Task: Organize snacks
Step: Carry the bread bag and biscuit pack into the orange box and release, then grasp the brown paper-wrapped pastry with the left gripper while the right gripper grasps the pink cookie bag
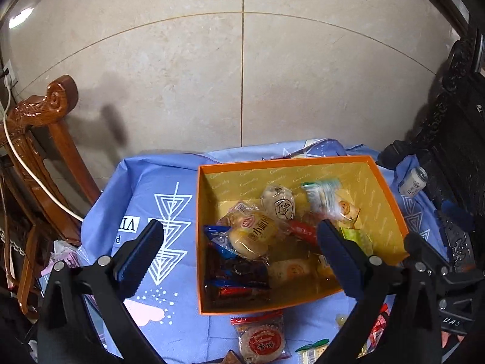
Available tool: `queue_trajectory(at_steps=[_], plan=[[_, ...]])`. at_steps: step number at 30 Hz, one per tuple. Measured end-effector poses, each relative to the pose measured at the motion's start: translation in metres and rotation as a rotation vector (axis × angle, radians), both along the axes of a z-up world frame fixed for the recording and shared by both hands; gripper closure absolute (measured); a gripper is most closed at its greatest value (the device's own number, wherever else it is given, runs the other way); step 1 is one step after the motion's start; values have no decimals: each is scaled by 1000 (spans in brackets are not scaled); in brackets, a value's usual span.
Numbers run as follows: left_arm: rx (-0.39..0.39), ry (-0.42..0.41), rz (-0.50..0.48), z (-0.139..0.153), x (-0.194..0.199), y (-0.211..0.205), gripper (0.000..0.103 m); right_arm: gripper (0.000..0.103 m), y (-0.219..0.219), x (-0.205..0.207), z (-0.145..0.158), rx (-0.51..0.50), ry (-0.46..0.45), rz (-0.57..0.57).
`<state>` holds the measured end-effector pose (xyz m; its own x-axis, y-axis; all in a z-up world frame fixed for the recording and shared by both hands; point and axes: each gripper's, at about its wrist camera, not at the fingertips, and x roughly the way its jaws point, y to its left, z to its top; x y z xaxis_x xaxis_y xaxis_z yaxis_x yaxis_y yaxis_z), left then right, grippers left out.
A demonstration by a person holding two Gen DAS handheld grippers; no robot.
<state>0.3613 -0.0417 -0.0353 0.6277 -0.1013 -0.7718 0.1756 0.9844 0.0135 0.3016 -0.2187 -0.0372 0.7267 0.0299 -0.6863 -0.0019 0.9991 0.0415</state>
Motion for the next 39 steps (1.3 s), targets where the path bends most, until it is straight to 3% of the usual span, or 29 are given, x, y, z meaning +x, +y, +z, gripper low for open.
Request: queue_trajectory(at_steps=[8, 13, 18, 23, 25, 27, 31, 34, 39], plan=[[-11, -17, 15, 4, -56, 25, 4, 3, 2, -45, -12, 22, 115, -5], [-22, 1, 33, -4, -96, 43, 4, 3, -1, -79, -25, -8, 225, -78], [-25, 18, 47, -21, -137, 60, 4, 3, -4, -125, -49, 31, 202, 1], [-40, 59, 58, -42, -167, 72, 4, 3, -4, -161, -88, 0, 276, -9], [-32, 60, 58, -51, -178, 74, 4, 3, -11, -178, -98, 12, 257, -52], [-24, 57, 54, -57, -187, 75, 4, 3, -23, -187, -105, 52, 252, -111], [26, 58, 66, -79, -204, 81, 4, 3, -41, -192, -130, 108, 337, -161], [33, 104, 74, -93, -207, 91, 4, 3, -44, -195, -138, 85, 320, -167], [18, 122, 124, -101, -214, 115, 4, 3, -50, -188, -152, 139, 329, -182]])
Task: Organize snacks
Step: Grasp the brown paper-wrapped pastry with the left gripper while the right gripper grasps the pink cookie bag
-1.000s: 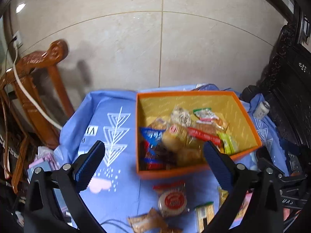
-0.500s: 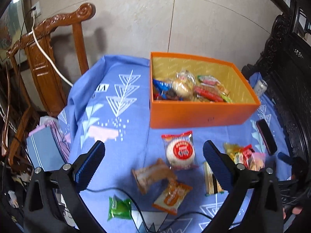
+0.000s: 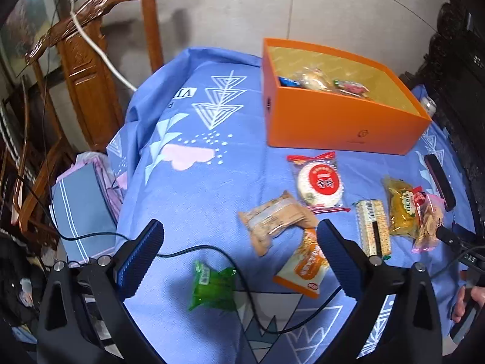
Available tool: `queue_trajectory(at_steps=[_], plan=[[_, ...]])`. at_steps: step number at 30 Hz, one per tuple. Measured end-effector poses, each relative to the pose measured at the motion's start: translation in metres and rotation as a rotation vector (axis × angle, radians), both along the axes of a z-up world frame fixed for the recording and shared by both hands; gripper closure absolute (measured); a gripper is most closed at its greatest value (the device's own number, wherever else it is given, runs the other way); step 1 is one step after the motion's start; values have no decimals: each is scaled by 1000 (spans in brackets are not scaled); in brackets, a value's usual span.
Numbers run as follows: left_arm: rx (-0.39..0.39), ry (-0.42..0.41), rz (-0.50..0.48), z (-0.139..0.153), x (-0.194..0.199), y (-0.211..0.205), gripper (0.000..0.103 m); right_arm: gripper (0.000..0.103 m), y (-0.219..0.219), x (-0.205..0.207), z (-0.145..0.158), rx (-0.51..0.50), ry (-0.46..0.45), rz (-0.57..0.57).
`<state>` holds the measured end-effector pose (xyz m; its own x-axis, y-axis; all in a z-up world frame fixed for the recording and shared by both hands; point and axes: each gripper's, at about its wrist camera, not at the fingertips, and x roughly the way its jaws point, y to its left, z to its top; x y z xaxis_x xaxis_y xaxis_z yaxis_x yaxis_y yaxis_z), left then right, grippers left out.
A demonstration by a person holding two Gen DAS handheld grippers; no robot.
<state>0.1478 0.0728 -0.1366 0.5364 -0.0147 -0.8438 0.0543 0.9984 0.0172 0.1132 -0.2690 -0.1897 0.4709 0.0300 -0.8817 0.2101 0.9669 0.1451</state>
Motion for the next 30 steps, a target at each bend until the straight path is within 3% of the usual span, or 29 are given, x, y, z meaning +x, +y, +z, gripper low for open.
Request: queue_trajectory(at_steps=[8, 11, 13, 16, 24, 27, 30], plan=[[-20, -7, -3, 1, -2, 7, 4, 12, -2, 15, -16, 37, 31, -11], [-14, -9, -36, -3, -3, 0, 4, 22, -3, 21, -27, 56, 58, -14], [6, -7, -66, -8, -2, -6, 4, 37, -3, 23, -33, 39, 76, -21], [40, -6, -115, -19, 4, -17, 4, 44, -6, 22, -36, 53, 79, -19], [74, 21, -240, -62, 37, -36, 4, 47, 4, 0, -13, 103, 33, -6], [115, 61, -294, -88, 50, -41, 4, 47, 12, -4, -2, 110, 12, 18], [103, 96, -342, -104, 57, -39, 6, 47, 19, -7, 8, 110, -1, 35]])
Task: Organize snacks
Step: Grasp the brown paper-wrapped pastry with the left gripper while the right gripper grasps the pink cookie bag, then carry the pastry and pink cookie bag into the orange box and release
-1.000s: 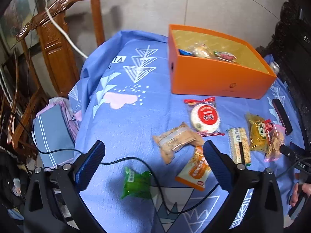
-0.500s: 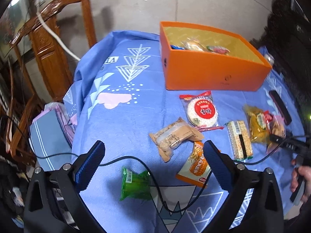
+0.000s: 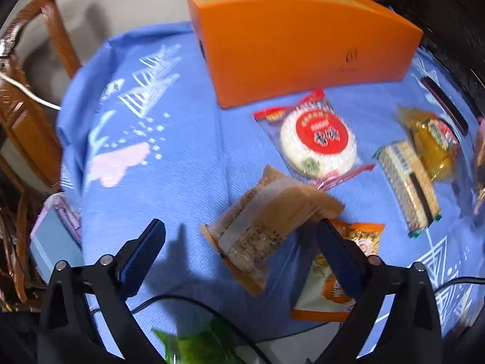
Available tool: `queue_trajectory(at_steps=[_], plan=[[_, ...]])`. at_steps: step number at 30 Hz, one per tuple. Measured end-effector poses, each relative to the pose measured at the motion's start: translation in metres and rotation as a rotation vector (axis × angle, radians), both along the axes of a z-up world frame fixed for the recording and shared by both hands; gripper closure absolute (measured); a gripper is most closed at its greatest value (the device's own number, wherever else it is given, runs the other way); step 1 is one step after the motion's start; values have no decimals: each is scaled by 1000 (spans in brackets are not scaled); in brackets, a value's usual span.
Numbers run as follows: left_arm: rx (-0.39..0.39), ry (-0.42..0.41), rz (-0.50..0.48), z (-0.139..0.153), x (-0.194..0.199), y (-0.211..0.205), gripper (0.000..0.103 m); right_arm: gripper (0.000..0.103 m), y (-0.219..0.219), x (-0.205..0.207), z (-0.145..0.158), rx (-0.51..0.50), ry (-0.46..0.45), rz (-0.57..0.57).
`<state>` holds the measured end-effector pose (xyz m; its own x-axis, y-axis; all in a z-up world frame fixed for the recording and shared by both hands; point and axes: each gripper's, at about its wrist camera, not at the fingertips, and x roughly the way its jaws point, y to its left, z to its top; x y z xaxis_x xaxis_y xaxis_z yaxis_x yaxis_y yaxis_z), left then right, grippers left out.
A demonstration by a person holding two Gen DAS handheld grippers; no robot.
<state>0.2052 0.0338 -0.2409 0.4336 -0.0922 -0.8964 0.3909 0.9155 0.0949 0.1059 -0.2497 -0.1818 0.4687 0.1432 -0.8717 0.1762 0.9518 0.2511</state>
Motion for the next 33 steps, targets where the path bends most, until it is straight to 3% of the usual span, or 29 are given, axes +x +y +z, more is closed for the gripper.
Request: queue_trajectory(at_steps=[3, 5, 7, 10, 16, 22, 27, 33], plan=[[15, 4, -43, -9, 3, -2, 9, 46, 6, -1, 8, -9, -11, 16], [9, 11, -69, -15, 5, -3, 20, 46, 9, 0, 9, -11, -11, 22], [-41, 26, -73, -13, 6, -1, 47, 46, 12, 0, 10, -15, -12, 29], [-48, 21, -91, -10, 3, -6, 60, 46, 15, 0, 13, -16, -18, 34], [-80, 14, -75, -4, -10, -7, 67, 46, 16, 0, 15, -19, -24, 38], [-135, -20, -35, 23, -28, 0, 67, 47, 19, 0, 22, -22, -46, 51], [-172, -62, -1, 53, -32, 8, 67, 47, 24, 5, 32, -26, -72, 65], [-201, -159, 2, 109, -23, 1, 67, 47, 27, 21, 61, -25, -140, 87]])
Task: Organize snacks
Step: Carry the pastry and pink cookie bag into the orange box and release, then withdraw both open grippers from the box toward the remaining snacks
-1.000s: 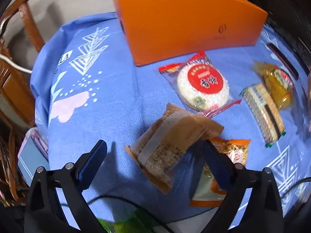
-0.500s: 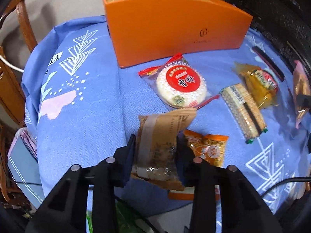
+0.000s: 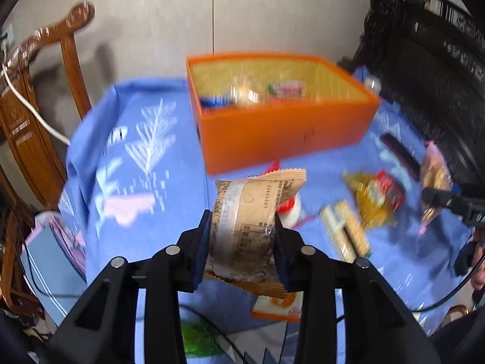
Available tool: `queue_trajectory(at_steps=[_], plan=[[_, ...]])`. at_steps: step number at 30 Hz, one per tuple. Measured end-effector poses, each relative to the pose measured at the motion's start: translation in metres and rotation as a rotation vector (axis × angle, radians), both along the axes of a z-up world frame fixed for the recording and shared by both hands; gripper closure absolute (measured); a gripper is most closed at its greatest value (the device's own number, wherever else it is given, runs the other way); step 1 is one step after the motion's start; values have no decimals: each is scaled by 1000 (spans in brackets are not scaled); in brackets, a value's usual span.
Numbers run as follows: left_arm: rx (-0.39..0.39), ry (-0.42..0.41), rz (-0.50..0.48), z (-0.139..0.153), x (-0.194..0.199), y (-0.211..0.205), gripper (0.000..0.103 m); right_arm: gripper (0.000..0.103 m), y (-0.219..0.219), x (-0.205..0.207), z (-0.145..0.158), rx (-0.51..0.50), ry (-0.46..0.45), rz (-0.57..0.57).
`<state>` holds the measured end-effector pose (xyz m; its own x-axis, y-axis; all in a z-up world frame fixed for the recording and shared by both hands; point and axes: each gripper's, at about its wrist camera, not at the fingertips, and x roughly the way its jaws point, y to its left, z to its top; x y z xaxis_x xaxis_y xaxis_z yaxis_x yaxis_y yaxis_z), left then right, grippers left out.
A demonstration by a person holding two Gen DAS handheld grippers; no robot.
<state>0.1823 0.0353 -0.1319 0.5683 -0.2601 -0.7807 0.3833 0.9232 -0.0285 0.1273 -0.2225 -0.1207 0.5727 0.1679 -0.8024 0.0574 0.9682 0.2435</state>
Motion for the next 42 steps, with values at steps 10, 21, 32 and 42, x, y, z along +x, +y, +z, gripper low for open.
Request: queue_trajectory(at_steps=[10, 21, 32, 42], plan=[[-62, -81, 34, 84, 72, -40, 67, 46, -5, 78, 72, -27, -158, 11], [23, -76, 76, 84, 168, -91, 67, 46, -17, 183, 75, -34, -164, 18], [41, -94, 193, 76, 197, -86, 4, 10, -18, 207, 64, -73, -162, 7], [-4, -47, 228, 72, 148, -52, 4, 10, -26, 152, 57, -67, -129, -17]])
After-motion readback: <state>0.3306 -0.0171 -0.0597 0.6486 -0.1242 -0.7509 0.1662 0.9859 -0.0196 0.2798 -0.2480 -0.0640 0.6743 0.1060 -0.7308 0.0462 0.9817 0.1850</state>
